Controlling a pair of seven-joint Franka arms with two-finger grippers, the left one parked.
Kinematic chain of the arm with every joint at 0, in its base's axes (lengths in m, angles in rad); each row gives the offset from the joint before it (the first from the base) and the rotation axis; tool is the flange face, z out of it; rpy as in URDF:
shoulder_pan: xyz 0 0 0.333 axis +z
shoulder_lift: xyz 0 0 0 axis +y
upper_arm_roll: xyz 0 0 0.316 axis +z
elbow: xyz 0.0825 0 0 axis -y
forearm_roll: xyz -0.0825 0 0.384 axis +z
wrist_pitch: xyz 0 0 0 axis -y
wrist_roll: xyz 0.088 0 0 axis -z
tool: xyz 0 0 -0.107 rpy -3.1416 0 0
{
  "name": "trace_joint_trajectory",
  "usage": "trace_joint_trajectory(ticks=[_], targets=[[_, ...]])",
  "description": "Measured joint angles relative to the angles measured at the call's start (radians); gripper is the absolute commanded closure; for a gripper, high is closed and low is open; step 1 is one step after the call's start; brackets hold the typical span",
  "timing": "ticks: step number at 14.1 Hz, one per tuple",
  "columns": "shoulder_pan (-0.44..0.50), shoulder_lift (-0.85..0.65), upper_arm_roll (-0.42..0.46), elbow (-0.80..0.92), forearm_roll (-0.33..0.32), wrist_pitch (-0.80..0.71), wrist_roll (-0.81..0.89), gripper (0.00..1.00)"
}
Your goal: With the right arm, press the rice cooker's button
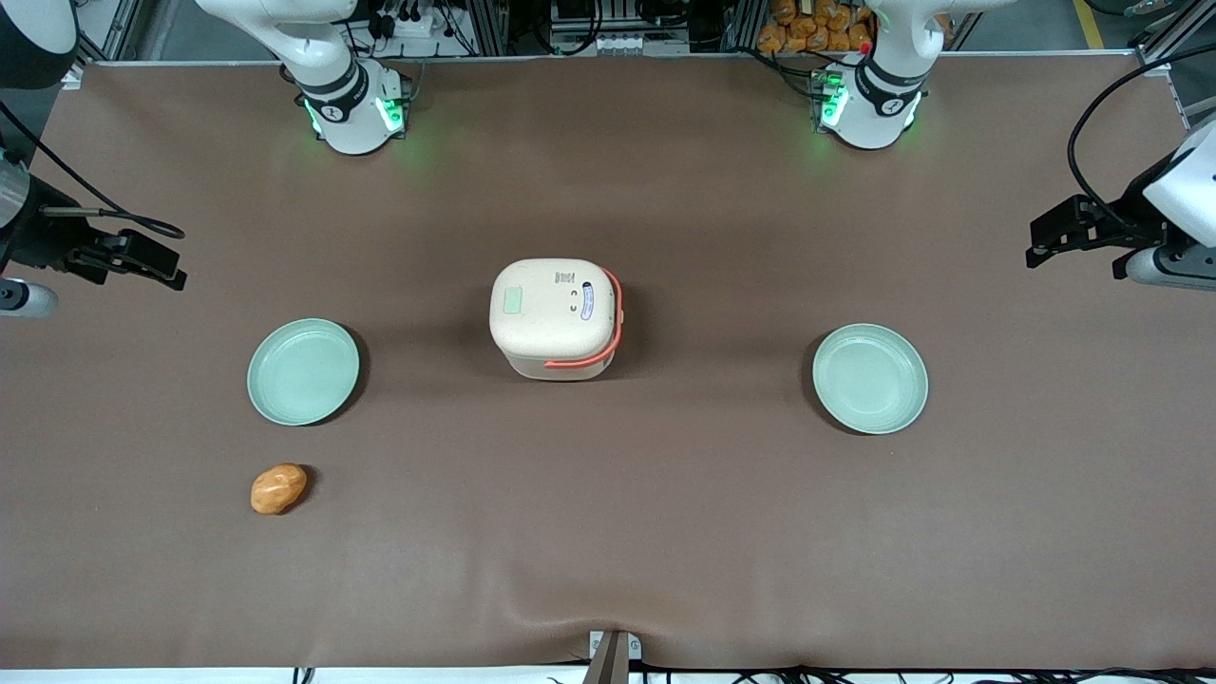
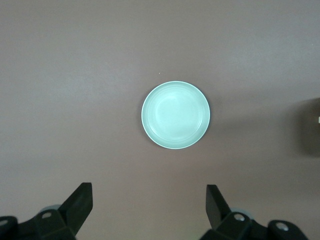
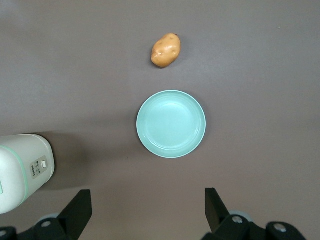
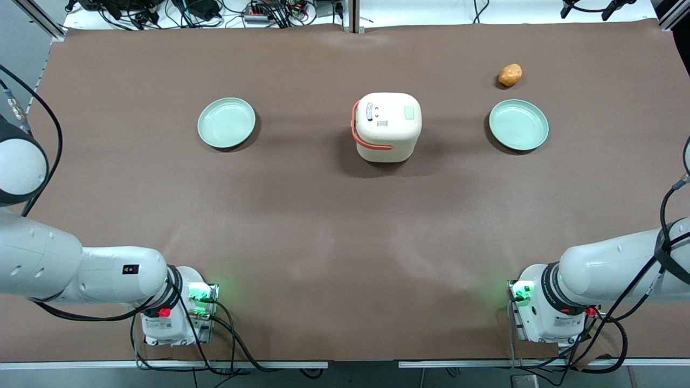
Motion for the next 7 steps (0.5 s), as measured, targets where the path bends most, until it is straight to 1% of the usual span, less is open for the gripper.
trace_joint_trajectory(ticks=[7], targets=[[0.001,0.0,0.0,0.017,0.0,-0.022,0.0,0.0]])
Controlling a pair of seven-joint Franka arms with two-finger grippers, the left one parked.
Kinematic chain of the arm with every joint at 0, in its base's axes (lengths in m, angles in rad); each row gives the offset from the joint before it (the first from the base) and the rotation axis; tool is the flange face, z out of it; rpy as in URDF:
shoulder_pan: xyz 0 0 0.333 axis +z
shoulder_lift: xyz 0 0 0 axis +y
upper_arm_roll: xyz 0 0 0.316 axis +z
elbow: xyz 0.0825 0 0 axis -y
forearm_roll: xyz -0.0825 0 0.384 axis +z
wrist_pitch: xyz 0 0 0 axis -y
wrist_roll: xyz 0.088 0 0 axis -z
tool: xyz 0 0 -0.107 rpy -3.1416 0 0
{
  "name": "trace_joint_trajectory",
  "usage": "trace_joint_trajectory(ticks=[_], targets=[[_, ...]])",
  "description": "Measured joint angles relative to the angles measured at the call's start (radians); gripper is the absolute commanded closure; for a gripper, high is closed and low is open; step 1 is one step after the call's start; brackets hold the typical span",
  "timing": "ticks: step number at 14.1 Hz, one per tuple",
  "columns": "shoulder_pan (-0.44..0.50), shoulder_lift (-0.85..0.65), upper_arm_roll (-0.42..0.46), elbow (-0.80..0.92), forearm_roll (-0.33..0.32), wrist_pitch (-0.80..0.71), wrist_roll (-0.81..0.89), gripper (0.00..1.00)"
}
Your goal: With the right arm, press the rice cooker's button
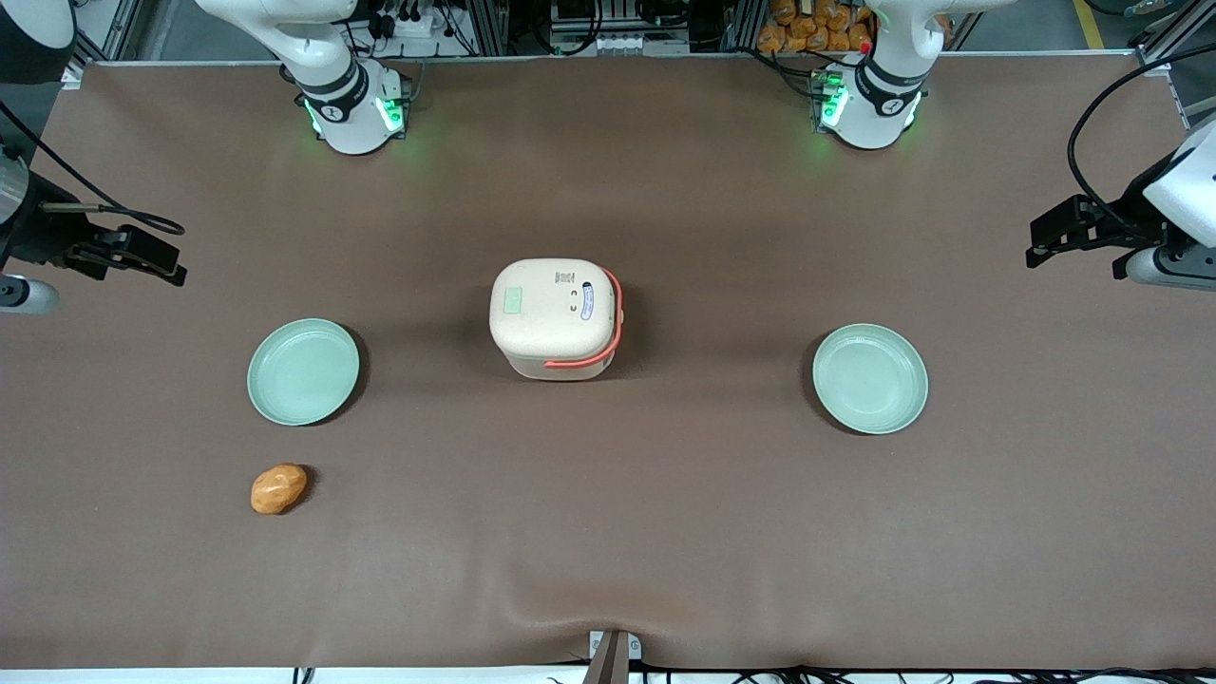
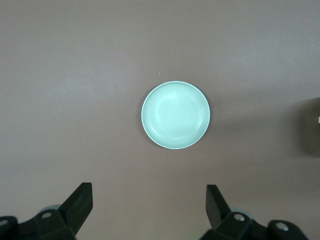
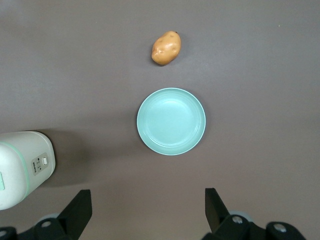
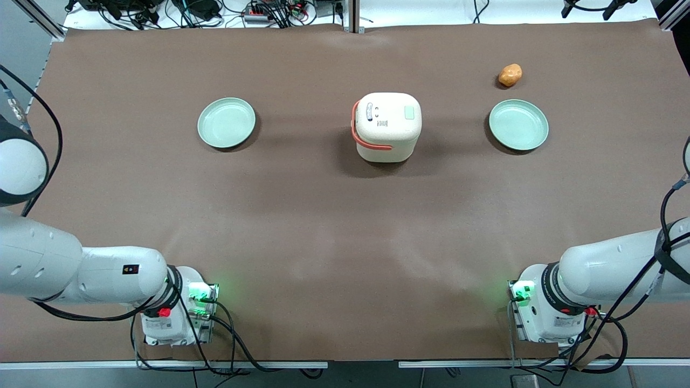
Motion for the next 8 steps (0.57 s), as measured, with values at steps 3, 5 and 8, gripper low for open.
trace_joint_trajectory(ticks=[3,5,8], targets=[[0.0,0.0,0.0,0.005,0.0,-0.009,0.0,0.0],[0.0,0.0,-0.001,0.007,-0.001,-0.024,0.0,0.0],[0.0,0.0,-0.002,0.013,-0.002,-0.037,0.0,0.0]])
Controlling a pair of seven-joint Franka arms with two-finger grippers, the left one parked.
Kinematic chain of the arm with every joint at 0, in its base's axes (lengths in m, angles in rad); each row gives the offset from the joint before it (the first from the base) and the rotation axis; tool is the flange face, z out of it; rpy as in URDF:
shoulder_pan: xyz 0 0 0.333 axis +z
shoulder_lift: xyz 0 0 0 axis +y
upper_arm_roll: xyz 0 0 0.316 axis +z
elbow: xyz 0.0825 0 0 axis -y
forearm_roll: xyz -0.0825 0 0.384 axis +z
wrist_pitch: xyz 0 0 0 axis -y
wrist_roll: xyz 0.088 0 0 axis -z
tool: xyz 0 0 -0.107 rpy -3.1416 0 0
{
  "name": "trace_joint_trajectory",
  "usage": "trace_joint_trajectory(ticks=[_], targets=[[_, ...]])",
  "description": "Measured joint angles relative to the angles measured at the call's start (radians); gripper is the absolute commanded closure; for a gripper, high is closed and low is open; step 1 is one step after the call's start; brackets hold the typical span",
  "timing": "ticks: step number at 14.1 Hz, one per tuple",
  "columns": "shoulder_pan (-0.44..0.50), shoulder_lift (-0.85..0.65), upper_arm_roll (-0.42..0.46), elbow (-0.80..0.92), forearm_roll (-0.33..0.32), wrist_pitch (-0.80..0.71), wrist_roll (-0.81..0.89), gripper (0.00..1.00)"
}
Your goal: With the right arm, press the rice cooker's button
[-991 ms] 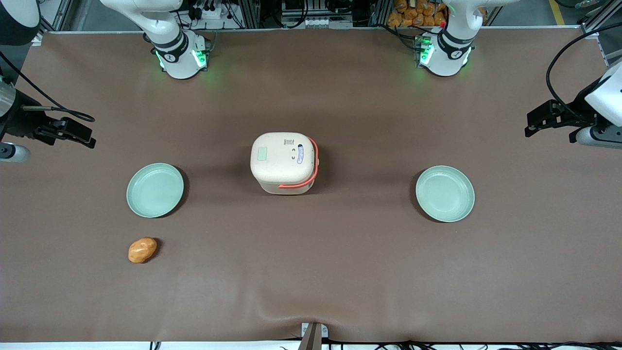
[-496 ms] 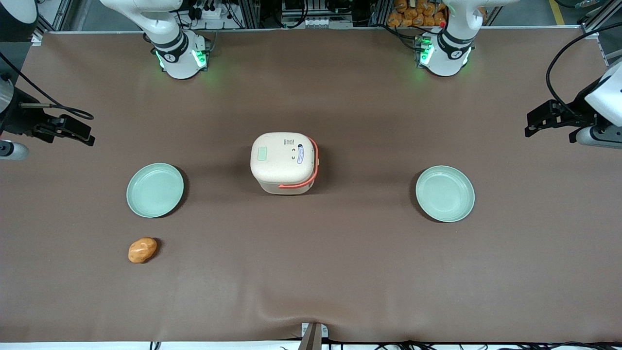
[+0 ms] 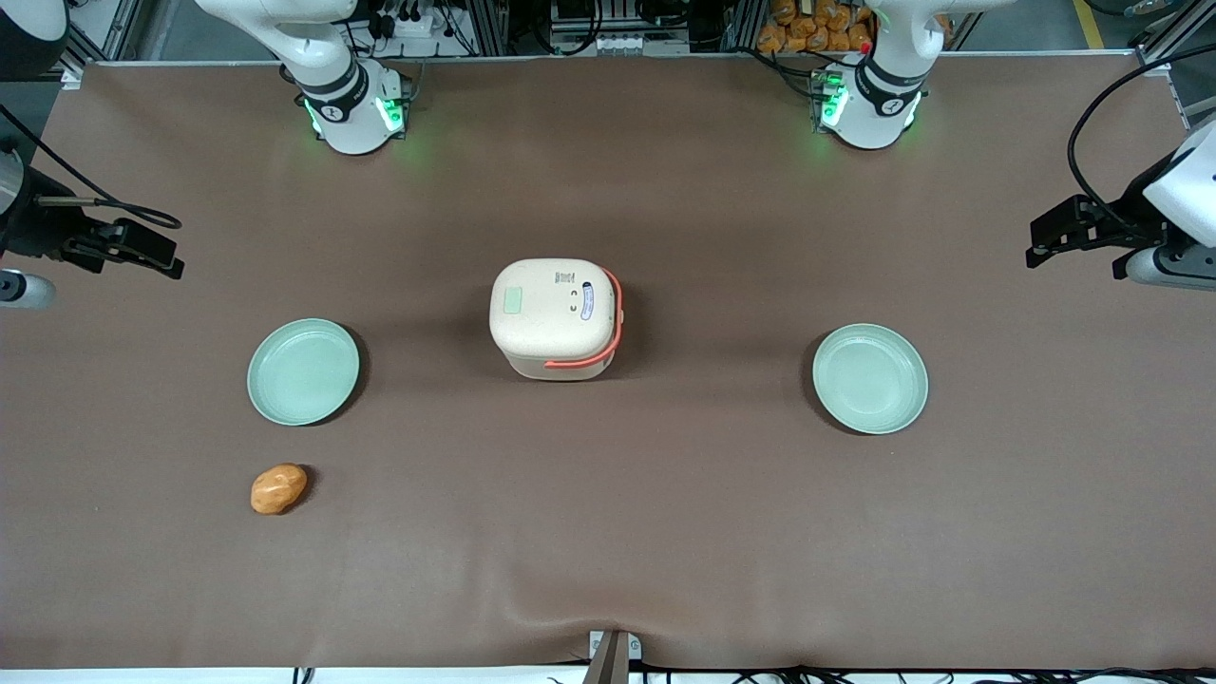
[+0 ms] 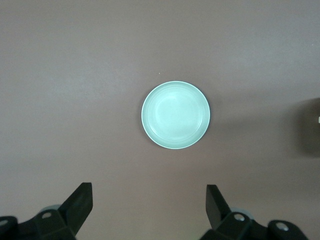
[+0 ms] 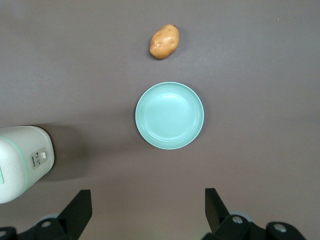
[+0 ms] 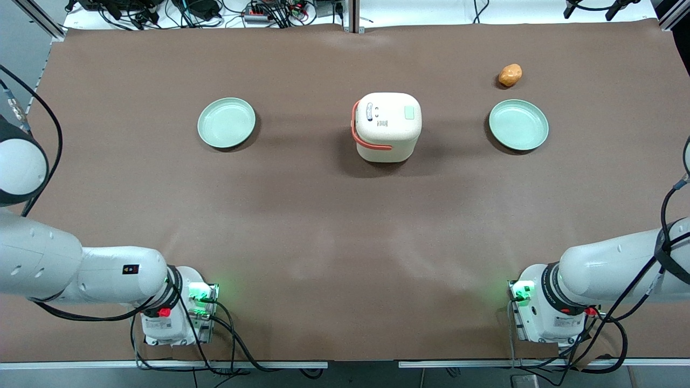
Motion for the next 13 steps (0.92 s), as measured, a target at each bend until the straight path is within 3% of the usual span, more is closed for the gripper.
trace_joint_trajectory(ticks=[7,13], targets=[[0.007,0.0,0.005,0.003,0.003,-0.003,-0.001,0.0],[0.128,0.0,0.033,0.004,0.004,-0.001,-0.001,0.0]])
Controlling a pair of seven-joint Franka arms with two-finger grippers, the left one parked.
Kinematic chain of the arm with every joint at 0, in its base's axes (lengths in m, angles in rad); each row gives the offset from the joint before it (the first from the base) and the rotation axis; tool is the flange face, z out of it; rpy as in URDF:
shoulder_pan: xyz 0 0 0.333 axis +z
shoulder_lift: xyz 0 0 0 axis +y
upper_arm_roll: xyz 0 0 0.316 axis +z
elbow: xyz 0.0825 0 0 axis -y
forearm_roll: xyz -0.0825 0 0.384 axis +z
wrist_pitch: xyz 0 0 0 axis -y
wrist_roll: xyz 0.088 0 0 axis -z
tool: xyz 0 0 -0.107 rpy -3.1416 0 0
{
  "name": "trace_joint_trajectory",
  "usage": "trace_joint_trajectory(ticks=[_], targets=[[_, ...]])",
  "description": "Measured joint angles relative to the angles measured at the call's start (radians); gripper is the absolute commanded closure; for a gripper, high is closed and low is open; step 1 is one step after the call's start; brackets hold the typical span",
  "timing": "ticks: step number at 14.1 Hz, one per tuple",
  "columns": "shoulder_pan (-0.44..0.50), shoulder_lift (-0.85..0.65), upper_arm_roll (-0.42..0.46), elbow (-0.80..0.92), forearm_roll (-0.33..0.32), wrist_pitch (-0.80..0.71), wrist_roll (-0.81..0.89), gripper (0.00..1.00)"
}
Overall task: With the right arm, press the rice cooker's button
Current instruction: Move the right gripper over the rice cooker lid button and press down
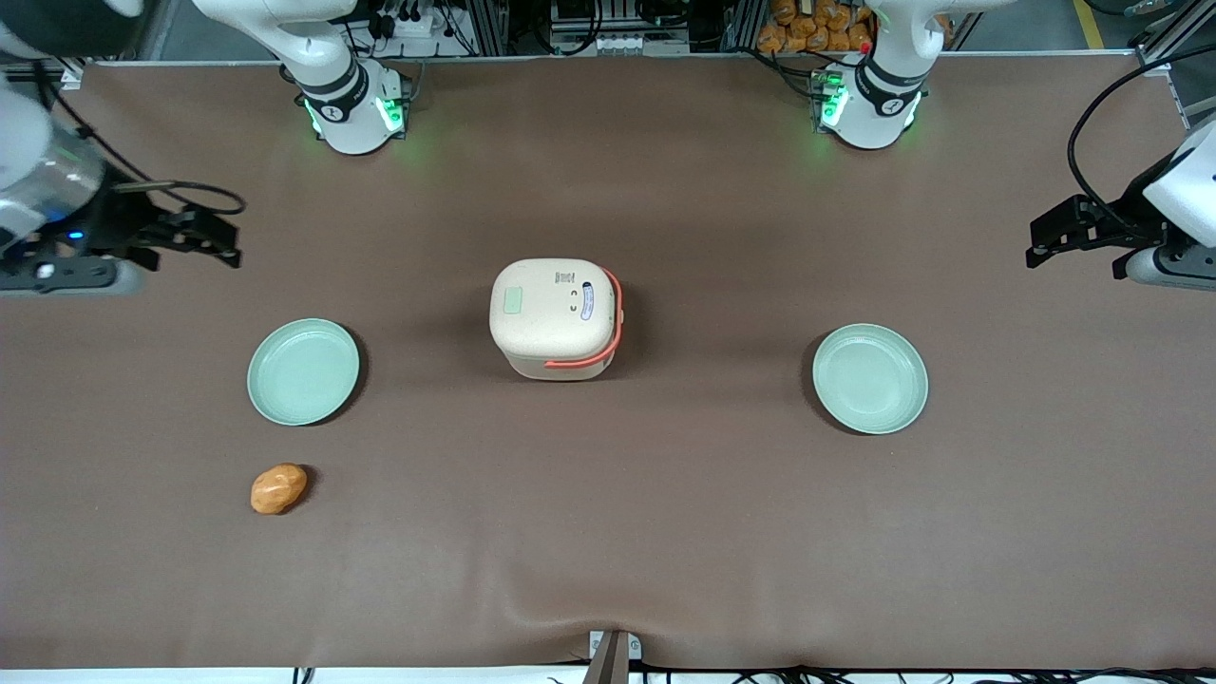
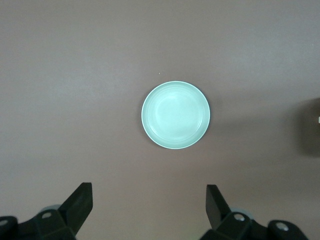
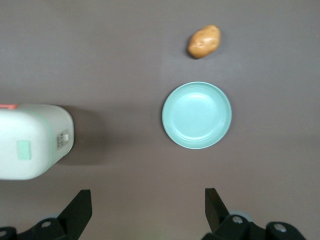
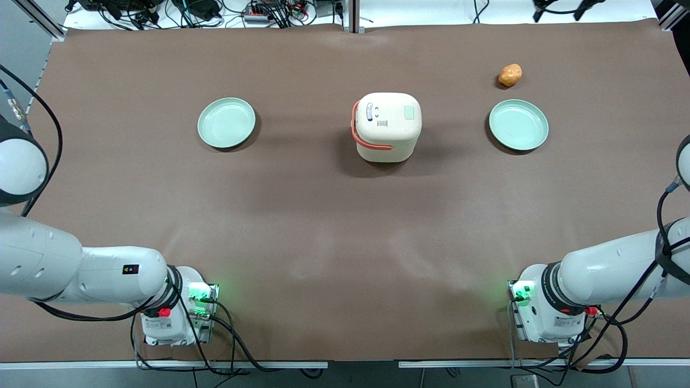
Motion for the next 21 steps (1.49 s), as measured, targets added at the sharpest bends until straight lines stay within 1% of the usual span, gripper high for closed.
trace_joint_trajectory(ticks=[3,4,5,7,8,9,12,13,14,17,18,21], targets=[[0.089,0.011,0.004,-0.003,0.001,0.038,0.004,0.0],[0.12,0.02,0.005,-0.005,0.001,0.06,0.009,0.07],[0.149,0.031,0.008,-0.008,0.004,0.082,0.018,0.18],[0.196,0.056,0.026,-0.012,0.009,0.13,0.048,0.34],[0.22,0.07,0.033,-0.014,0.01,0.15,0.07,0.48],[0.245,0.087,0.036,-0.016,0.011,0.17,0.097,0.67],[0.315,0.146,0.039,-0.02,0.012,0.218,0.209,0.86],[0.336,0.165,0.039,-0.021,0.012,0.23,0.248,0.91],[0.354,0.182,0.039,-0.022,0.012,0.235,0.275,0.95],[0.387,0.222,0.04,-0.031,0.012,0.238,0.299,0.95],[0.39,0.236,0.04,-0.035,0.016,0.238,0.3,0.98],[0.391,0.283,0.039,-0.045,0.059,0.24,0.3,0.99]])
